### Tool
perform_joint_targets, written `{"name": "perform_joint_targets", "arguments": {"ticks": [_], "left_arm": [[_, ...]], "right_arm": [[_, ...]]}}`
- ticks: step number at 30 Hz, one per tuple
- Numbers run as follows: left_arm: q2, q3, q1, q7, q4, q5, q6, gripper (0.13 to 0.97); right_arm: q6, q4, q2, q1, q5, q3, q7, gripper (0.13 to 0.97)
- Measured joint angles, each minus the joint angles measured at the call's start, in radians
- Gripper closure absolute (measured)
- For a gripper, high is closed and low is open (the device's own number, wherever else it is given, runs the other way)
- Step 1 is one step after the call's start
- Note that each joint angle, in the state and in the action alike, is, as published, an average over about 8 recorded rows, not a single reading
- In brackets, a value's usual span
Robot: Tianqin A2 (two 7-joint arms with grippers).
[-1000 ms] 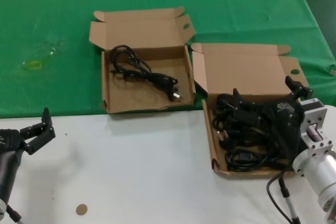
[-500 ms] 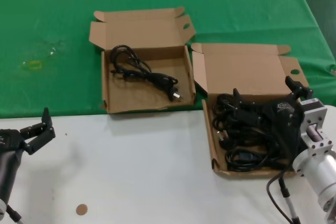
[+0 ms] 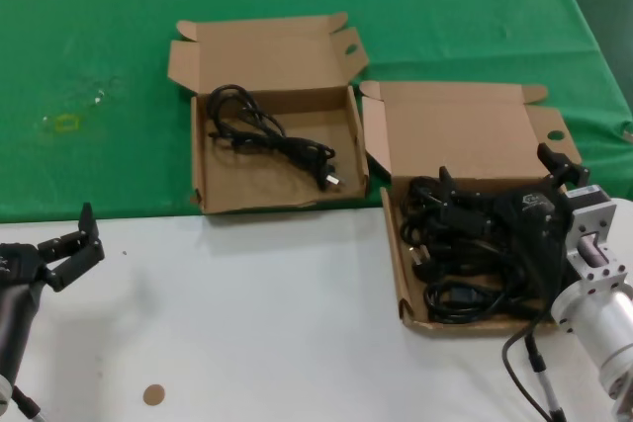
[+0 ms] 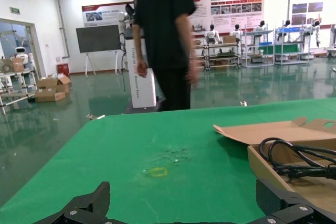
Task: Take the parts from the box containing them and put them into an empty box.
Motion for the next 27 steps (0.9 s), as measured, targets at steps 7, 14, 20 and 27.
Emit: {"name": "perform_joint_targets", "arguments": {"ticks": [7, 14, 20, 27], "left_arm": [[0.000, 0.000, 0.000, 0.000, 0.000, 0.000, 0.000, 0.132], [0.000, 0.000, 0.000, 0.000, 0.000, 0.000, 0.000, 0.132], [0.000, 0.000, 0.000, 0.000, 0.000, 0.000, 0.000, 0.132], [0.000, 0.000, 0.000, 0.000, 0.000, 0.000, 0.000, 0.132]], "right_arm": [[0.000, 0.000, 0.000, 0.000, 0.000, 0.000, 0.000, 0.129], [0.000, 0.000, 0.000, 0.000, 0.000, 0.000, 0.000, 0.129], [0.000, 0.000, 0.000, 0.000, 0.000, 0.000, 0.000, 0.129], [0.000, 0.000, 0.000, 0.000, 0.000, 0.000, 0.000, 0.129]]}}
